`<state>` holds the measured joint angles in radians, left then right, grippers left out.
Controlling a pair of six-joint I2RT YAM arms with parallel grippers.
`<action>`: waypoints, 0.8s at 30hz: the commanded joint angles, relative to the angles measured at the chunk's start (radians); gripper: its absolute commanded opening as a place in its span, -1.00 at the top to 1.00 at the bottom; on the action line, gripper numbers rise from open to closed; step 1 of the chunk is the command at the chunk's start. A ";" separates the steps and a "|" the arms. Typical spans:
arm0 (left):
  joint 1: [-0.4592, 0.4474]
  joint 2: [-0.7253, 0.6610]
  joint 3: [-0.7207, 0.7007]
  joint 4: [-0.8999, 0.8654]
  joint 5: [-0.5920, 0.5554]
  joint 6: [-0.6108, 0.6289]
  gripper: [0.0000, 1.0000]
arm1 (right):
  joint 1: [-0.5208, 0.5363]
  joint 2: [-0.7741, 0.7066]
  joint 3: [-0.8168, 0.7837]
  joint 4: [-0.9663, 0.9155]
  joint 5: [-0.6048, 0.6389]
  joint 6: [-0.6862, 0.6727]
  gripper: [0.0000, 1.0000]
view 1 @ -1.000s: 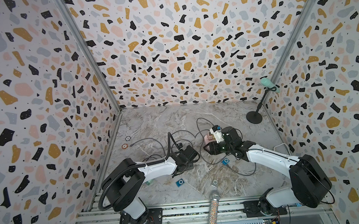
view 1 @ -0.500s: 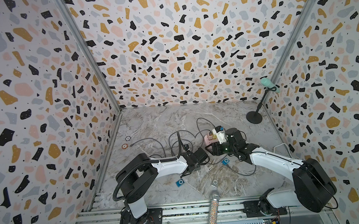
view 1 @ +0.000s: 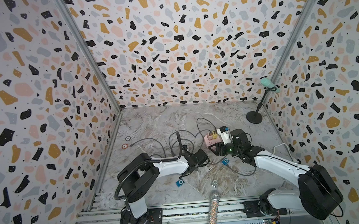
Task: Charge mp3
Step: Pick up the charging cable from the center of the board.
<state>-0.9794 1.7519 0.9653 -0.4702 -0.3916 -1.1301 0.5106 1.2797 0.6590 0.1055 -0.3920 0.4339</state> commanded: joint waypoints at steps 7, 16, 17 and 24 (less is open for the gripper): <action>-0.010 -0.096 -0.117 -0.032 0.064 0.010 0.69 | -0.003 -0.016 -0.005 0.017 -0.038 0.007 -0.21; 0.024 -0.266 -0.141 -0.050 0.071 0.149 0.88 | -0.001 0.019 0.005 0.031 -0.074 -0.004 -0.21; 0.034 -0.290 -0.147 -0.045 0.079 0.164 0.89 | -0.002 0.023 0.008 0.028 -0.077 -0.012 -0.21; 0.091 -0.408 -0.090 -0.046 0.240 0.405 0.93 | 0.040 0.028 0.045 0.002 -0.143 -0.174 -0.22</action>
<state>-0.9035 1.3846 0.8322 -0.4980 -0.2359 -0.8768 0.5205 1.3174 0.6590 0.1196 -0.4911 0.3653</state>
